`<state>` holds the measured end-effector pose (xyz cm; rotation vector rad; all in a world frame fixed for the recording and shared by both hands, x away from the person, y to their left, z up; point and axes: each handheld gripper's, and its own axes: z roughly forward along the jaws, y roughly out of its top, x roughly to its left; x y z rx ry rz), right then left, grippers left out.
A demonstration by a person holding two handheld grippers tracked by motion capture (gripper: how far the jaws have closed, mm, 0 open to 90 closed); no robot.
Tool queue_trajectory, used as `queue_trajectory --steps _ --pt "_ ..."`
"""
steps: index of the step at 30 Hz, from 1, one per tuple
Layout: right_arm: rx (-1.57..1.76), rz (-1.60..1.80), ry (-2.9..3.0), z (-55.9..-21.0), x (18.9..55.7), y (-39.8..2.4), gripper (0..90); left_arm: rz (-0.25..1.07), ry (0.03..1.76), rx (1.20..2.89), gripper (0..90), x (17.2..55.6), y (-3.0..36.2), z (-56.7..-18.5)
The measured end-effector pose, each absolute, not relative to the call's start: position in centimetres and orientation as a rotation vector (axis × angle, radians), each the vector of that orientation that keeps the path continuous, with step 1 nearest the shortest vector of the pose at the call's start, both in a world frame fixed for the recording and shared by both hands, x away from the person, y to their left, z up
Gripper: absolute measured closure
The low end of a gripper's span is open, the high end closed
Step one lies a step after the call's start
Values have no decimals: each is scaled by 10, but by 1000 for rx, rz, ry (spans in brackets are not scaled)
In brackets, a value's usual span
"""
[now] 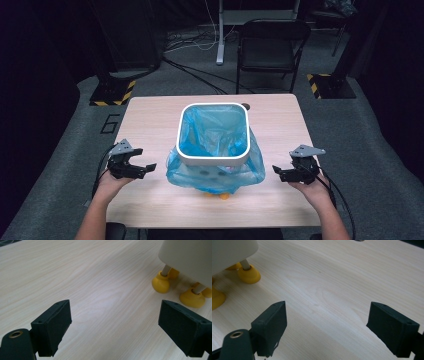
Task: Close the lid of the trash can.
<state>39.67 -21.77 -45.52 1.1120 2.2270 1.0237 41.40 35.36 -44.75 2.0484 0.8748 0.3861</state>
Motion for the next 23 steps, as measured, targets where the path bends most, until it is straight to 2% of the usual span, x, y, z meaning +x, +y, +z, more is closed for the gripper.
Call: queue_trajectory --steps 3,5,17,23 --pt "1116 1007 2241 -460 397 -217 120 383 876 2046 108 413 357 -451" --pt "1103 984 2254 -463 397 -216 74 386 877 2050 108 413 359 -453" --pt "1131 950 2239 -478 400 -219 9 377 920 2048 94 414 370 -467" --pt "1135 947 2233 -476 401 -223 0 365 936 2045 42 416 374 -468"
